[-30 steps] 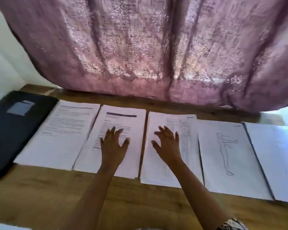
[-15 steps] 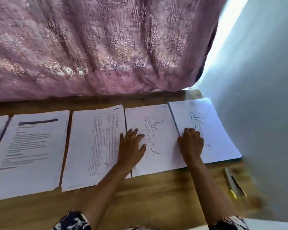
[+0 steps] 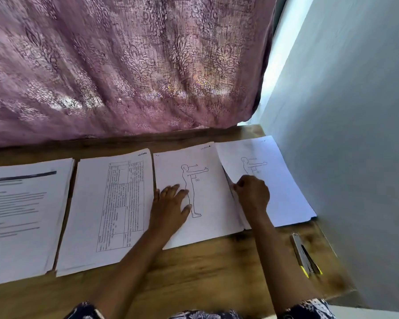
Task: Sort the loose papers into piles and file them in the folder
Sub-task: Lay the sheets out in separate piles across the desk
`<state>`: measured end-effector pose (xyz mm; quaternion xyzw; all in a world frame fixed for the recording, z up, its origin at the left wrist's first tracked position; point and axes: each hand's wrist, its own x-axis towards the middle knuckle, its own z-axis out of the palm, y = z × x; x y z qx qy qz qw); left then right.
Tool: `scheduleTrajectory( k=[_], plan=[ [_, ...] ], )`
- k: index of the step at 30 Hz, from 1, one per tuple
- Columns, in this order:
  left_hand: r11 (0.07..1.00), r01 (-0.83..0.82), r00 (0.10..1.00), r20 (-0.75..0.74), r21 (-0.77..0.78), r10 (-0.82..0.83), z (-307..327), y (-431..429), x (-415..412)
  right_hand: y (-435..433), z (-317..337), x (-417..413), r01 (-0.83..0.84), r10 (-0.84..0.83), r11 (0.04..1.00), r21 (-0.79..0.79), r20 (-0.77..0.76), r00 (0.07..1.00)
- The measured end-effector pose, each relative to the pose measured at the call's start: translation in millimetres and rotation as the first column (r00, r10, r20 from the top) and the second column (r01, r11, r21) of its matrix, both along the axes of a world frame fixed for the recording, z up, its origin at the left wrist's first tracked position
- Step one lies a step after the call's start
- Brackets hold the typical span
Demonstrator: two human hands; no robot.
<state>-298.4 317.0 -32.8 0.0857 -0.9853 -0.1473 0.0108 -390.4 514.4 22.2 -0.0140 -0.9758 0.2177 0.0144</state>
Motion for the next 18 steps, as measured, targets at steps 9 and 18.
scheduleTrajectory(
  k=[9, 18],
  plan=[
    [1.0, 0.014, 0.977, -0.215, -0.008, -0.015, 6, -41, -8, -55, 37, 39, -0.2, 0.219, 0.973, 0.117, -0.181, 0.959],
    [0.986, -0.075, 0.983, -0.152, 0.148, 0.098, -13, -67, 9, -92, -16, 37, -0.379, 0.443, 0.861, -0.34, 0.136, 0.886]
  ],
)
